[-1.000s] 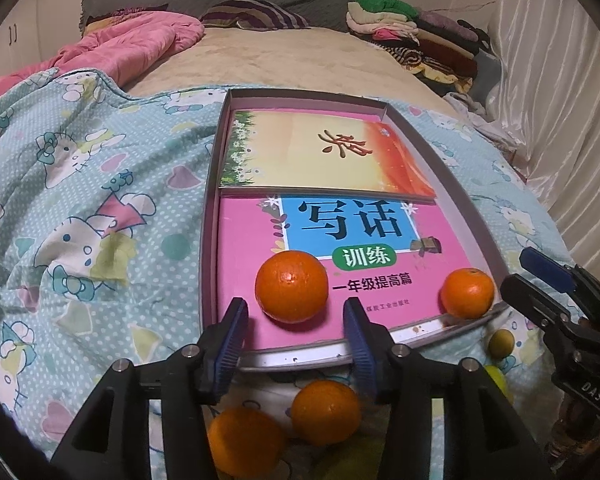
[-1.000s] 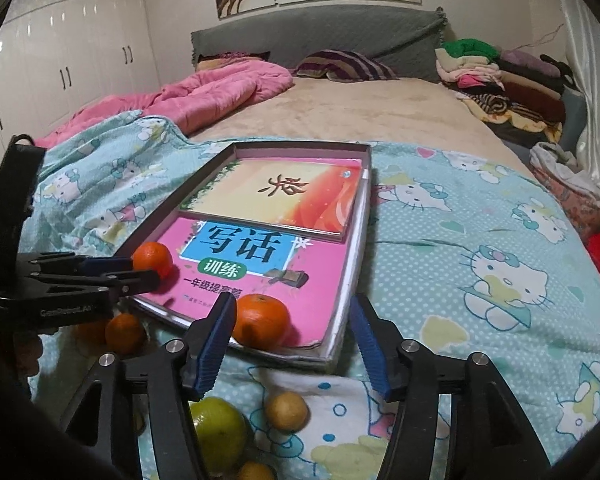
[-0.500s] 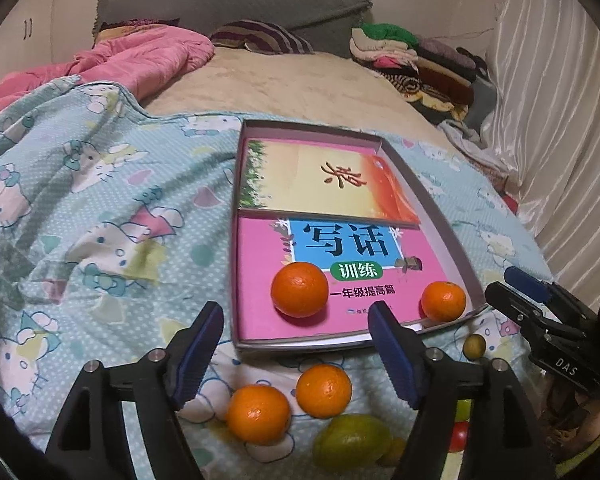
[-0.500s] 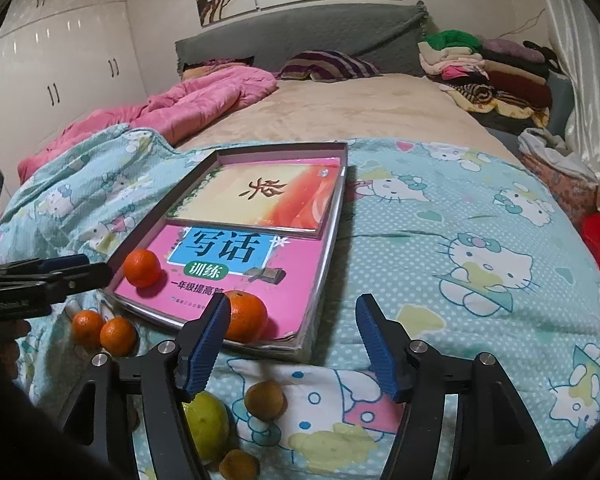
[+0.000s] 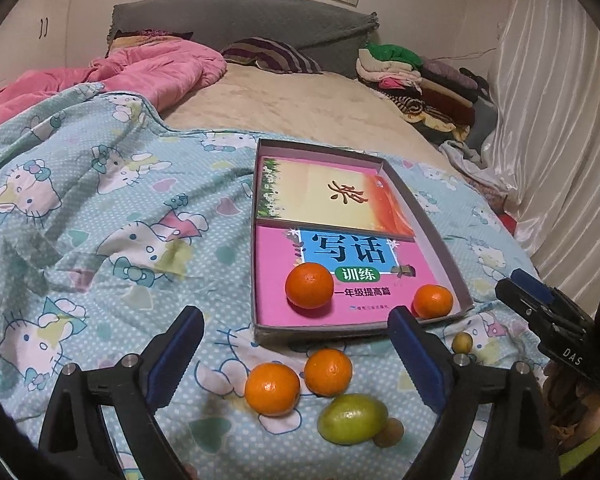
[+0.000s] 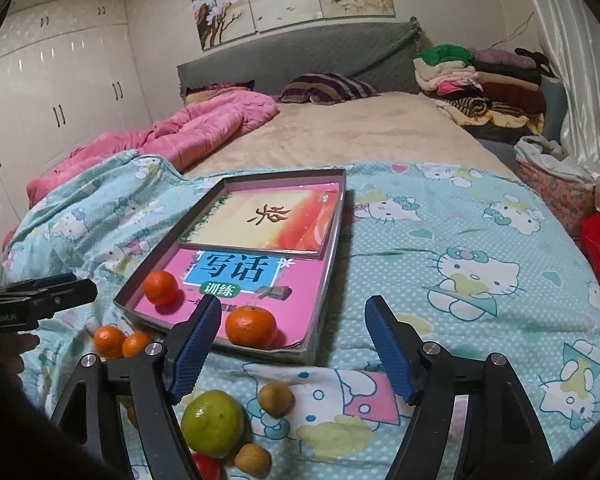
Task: Organize fruits
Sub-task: 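Withdraw both open tools from the box back toward the loose fruit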
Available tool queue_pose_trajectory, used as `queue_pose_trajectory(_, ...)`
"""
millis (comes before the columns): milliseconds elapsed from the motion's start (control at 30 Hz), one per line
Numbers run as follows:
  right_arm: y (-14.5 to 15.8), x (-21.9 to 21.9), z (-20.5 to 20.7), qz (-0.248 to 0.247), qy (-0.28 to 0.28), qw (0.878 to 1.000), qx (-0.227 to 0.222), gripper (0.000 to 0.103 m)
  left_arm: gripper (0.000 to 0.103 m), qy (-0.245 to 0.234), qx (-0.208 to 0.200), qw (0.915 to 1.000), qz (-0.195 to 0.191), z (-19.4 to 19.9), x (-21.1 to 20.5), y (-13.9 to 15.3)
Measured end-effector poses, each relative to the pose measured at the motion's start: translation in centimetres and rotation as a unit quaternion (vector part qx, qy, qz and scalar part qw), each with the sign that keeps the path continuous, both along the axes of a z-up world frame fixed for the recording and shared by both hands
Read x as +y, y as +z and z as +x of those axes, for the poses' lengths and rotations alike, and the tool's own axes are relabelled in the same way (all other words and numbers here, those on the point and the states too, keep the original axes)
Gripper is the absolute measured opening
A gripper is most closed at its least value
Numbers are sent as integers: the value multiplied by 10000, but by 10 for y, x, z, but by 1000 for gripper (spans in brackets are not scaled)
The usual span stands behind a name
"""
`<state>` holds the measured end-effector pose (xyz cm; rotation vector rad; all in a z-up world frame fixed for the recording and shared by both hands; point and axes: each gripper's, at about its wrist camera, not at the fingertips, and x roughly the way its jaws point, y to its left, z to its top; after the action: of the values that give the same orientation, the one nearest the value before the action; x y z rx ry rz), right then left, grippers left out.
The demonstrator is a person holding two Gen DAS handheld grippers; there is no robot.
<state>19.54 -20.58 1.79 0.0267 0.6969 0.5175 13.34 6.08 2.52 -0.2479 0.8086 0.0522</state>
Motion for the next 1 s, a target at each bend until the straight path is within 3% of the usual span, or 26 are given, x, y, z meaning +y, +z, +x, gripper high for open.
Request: queue_pose_trajectory(1000, 3, 7, -73, 99, 97, 9999, 22, 77, 94, -534, 151, 9984, -59, -40, -24, -9)
